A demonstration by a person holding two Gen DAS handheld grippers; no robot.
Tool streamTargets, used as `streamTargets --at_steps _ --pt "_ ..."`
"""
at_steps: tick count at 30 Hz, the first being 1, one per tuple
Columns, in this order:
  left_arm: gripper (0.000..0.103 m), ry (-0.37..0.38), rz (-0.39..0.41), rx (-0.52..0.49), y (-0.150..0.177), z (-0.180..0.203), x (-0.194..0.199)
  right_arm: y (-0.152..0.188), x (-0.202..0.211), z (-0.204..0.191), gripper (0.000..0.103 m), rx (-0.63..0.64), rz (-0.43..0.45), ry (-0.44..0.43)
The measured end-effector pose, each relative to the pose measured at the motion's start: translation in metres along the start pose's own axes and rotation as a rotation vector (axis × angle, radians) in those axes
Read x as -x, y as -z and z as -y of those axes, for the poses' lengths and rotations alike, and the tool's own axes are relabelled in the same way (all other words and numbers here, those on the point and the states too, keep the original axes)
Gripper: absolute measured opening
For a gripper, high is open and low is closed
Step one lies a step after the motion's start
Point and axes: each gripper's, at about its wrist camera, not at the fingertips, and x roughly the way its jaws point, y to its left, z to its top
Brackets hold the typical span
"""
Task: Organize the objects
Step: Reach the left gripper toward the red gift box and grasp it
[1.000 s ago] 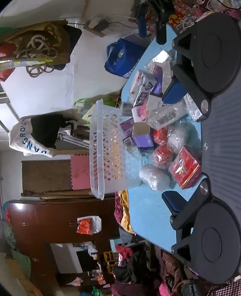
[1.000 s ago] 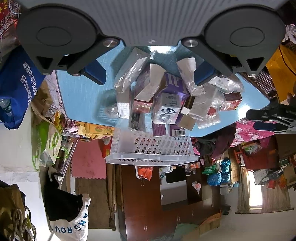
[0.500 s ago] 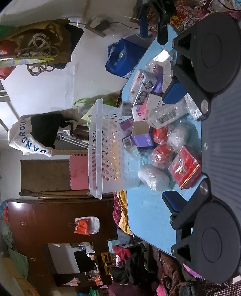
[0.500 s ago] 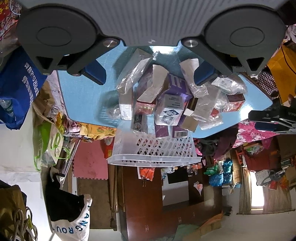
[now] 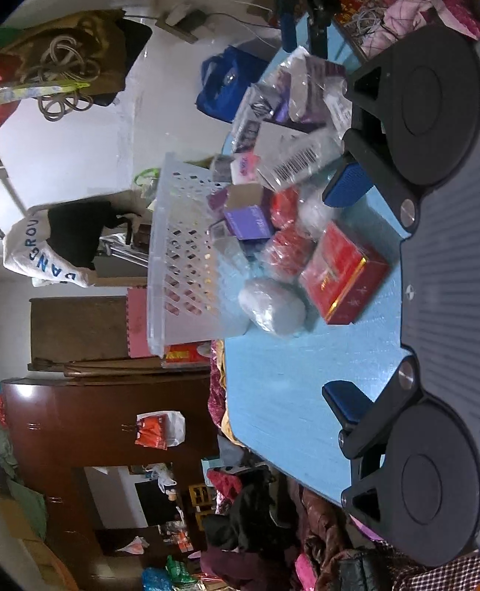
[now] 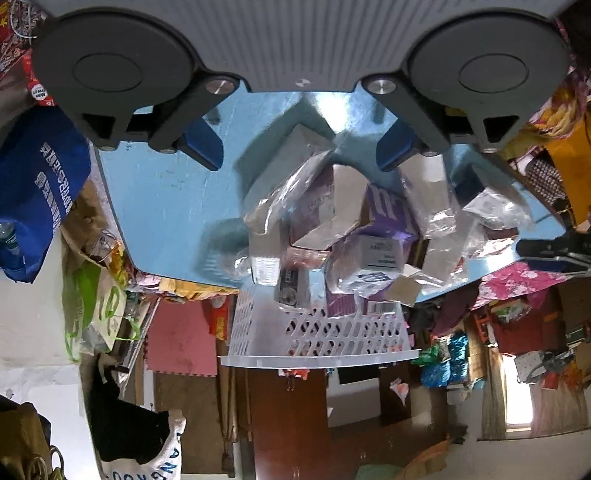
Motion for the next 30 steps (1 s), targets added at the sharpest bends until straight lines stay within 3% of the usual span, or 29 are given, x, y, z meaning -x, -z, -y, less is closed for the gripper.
streamTargets --at_steps 5,14,23,30 --pt "0.101 0.031 0.018 -0.033 0.004 0.006 -0.015 0.003 -0.005 -0.004 0.086 0.018 0.023 -0.004" --pt "0.101 0.021 0.020 -0.049 0.018 0.004 -0.035 0.006 -0.005 0.006 0.085 -0.005 0.068 0.003" --pt "0.101 0.030 0.044 -0.056 0.019 0.002 -0.035 0.010 0.009 0.020 0.050 -0.045 0.033 -0.021" --pt "0.101 0.023 0.068 -0.055 0.019 0.005 -0.042 0.009 -0.007 0.016 0.051 -0.072 0.062 0.011"
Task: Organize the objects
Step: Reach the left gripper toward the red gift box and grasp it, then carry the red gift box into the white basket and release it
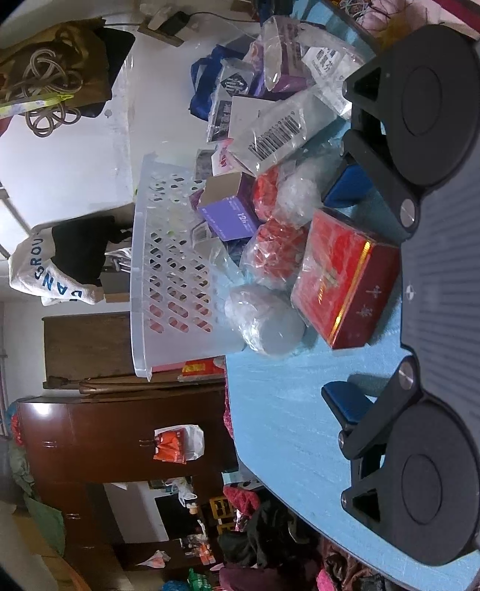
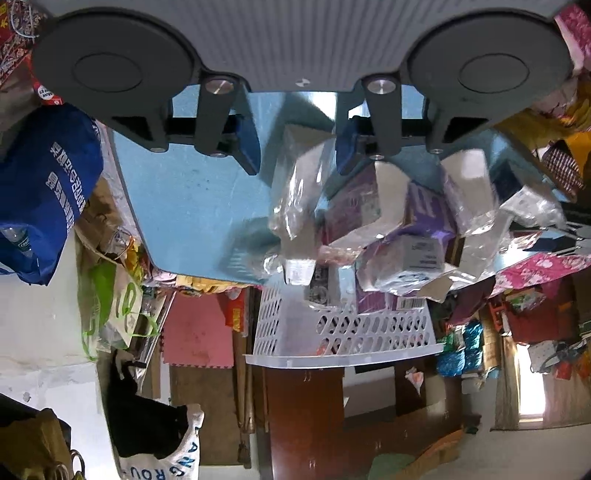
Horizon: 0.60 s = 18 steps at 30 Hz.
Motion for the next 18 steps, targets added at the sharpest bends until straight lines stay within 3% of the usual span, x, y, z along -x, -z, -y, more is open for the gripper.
streamTargets --at_steps 1,3,4,12,18 --pt "0.100 -0.003 0.005 0.000 0.001 0.001 0.000 0.000 -0.002 0.000 0.051 0.000 0.006 0.004" --pt "0.085 0.019 0.017 -0.005 0.002 0.001 0.002 0.000 -0.002 -0.001 0.048 0.006 0.011 0.009" --pt "0.073 0.024 0.022 -0.008 0.001 0.001 0.005 0.000 0.000 -0.001 0.037 0.007 0.012 0.004" --pt "0.073 0.016 0.074 0.050 -0.020 -0.015 0.024 -0.016 0.025 0.011 0.037 -0.034 0.067 0.016" --pt "0.073 0.058 0.131 0.122 -0.091 -0.029 0.015 -0.087 0.017 -0.007 0.037 0.043 0.143 -0.043"
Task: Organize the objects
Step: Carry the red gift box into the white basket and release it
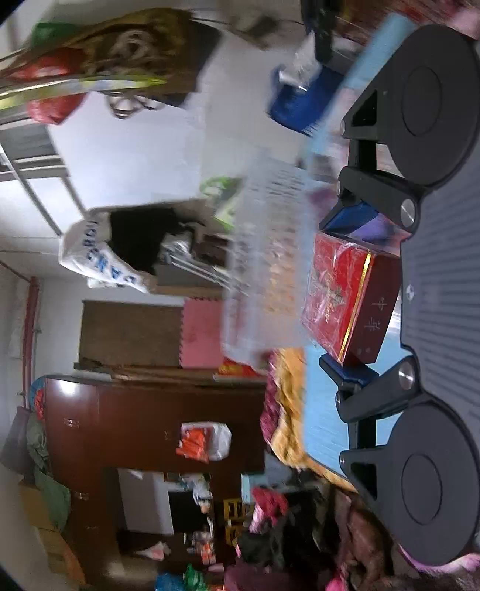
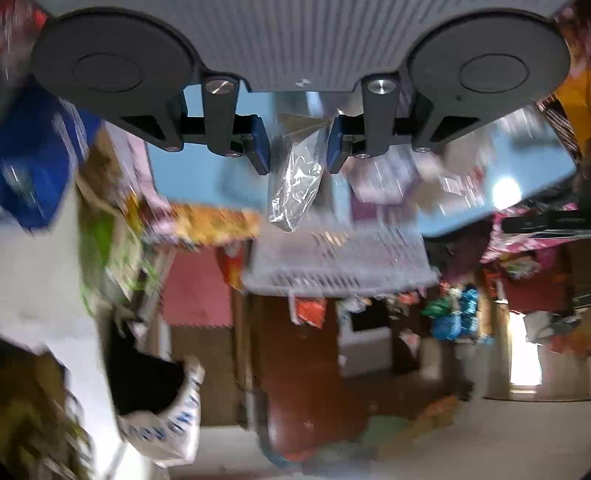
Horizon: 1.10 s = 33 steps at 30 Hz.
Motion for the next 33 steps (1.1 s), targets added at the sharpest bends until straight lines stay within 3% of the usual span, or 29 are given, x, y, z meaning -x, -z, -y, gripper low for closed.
streamTargets --at_steps 4,7,11,14,15,16,17,18,19,22,24,26,30,33 --pt "0.073 0.034 -0.027 0.038 -0.058 0.000 -0.052 -0.057 -0.052 -0.014 0.037 0.069 0.003 -0.024" --pt "0.073 0.000 -0.090 0.051 -0.087 -0.002 -0.101 -0.084 -0.099 -0.017 0.037 0.106 -0.048 0.005" --pt "0.073 -0.047 -0.168 0.085 -0.097 -0.012 -0.148 -0.094 -0.139 -0.015 0.037 0.109 -0.120 0.015" --pt "0.075 -0.034 -0.243 0.103 -0.095 -0.018 -0.174 -0.090 -0.157 -0.013 0.040 0.111 -0.174 0.008" --pt "0.079 -0.042 -0.260 0.112 -0.091 -0.020 -0.178 -0.090 -0.158 -0.013 0.044 0.108 -0.172 0.012" --pt "0.085 -0.050 -0.274 0.120 -0.089 -0.022 -0.182 -0.090 -0.159 -0.011 0.056 0.104 -0.172 0.021" --pt "0.088 -0.050 -0.272 0.116 -0.086 -0.022 -0.181 -0.090 -0.155 -0.011 0.064 0.105 -0.164 0.027" --pt "0.090 -0.049 -0.257 0.108 -0.084 -0.021 -0.174 -0.091 -0.148 -0.012 0.080 0.109 -0.146 0.031" --pt "0.095 -0.042 -0.233 0.100 -0.084 -0.021 -0.166 -0.089 -0.138 -0.012 0.090 0.112 -0.124 0.031" --pt "0.103 -0.035 -0.117 0.090 -0.084 -0.014 -0.129 -0.086 -0.102 -0.009 0.096 0.101 -0.065 0.024" --pt "0.103 -0.029 -0.051 0.071 -0.078 -0.009 -0.098 -0.081 -0.079 -0.003 0.103 0.072 -0.028 -0.001" --pt "0.103 -0.008 -0.008 0.072 -0.062 -0.007 -0.071 -0.062 -0.049 0.001 0.103 0.031 0.018 -0.027" --pt "0.103 0.023 -0.077 0.014 -0.002 0.016 -0.014 -0.005 -0.013 -0.001 0.103 -0.042 -0.017 -0.048" --pt "0.103 0.076 -0.094 -0.040 0.039 0.043 0.031 0.034 0.008 -0.017 0.103 -0.005 -0.065 -0.072"
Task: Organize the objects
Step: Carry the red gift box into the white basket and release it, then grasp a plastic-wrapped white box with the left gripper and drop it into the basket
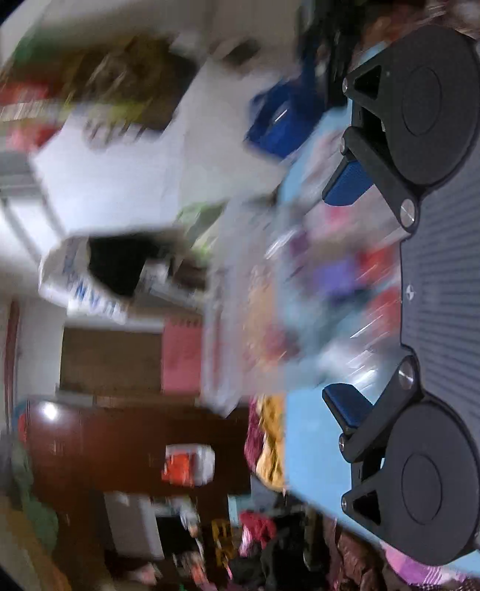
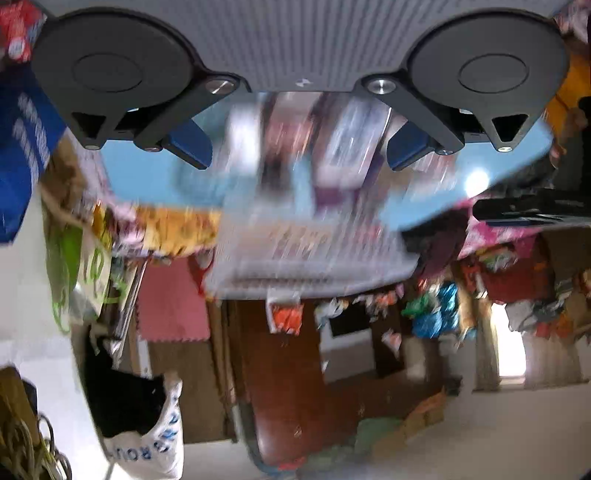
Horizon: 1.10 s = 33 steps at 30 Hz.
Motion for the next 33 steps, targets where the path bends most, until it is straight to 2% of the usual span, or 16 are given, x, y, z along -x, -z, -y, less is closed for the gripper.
streamTargets --at_steps 2,5,9,11,13,14,17,19,22,25,27,29,33 --pt "0.103 0.020 -0.038 -0.021 0.020 0.022 0.017 0.013 0.006 -0.010 0.103 0.027 -0.021 -0.006" --pt "0.103 0.065 -0.077 -0.091 0.031 0.046 0.023 0.018 0.007 -0.021 0.103 0.044 -0.036 -0.073" --pt "0.103 0.035 -0.092 -0.125 0.039 0.050 0.014 0.018 -0.004 -0.029 0.102 0.102 -0.035 -0.050" --pt "0.102 0.048 -0.119 -0.090 0.045 0.042 0.004 0.017 -0.010 -0.029 0.095 0.094 -0.025 -0.067" --pt "0.101 0.065 -0.137 -0.057 0.055 0.036 0.000 0.020 -0.018 -0.033 0.069 0.091 -0.030 -0.080" --pt "0.101 0.072 -0.138 -0.051 0.058 0.034 0.000 0.022 -0.020 -0.036 0.063 0.098 -0.033 -0.088" --pt "0.101 0.081 -0.111 -0.050 0.063 0.032 0.002 0.031 -0.025 -0.047 0.061 0.123 -0.035 -0.104" --pt "0.101 0.094 -0.093 -0.066 0.063 0.036 0.002 0.033 -0.027 -0.047 0.047 0.135 -0.032 -0.075" --pt "0.101 0.096 -0.087 -0.095 0.064 0.044 -0.004 0.038 -0.018 -0.034 0.046 0.092 -0.020 -0.107" --pt "0.100 0.075 -0.108 -0.110 0.068 0.048 -0.015 0.038 -0.010 -0.027 0.046 0.087 -0.012 -0.094" --pt "0.094 0.047 -0.100 -0.126 0.071 0.049 -0.018 0.040 -0.006 -0.027 0.046 0.083 -0.011 -0.097" --pt "0.072 0.047 -0.082 -0.123 0.072 0.048 -0.015 0.041 -0.007 -0.029 0.046 0.086 -0.014 -0.097" --pt "0.071 0.092 -0.062 -0.099 0.069 0.039 -0.004 0.041 -0.008 -0.033 0.045 0.098 -0.019 -0.104"
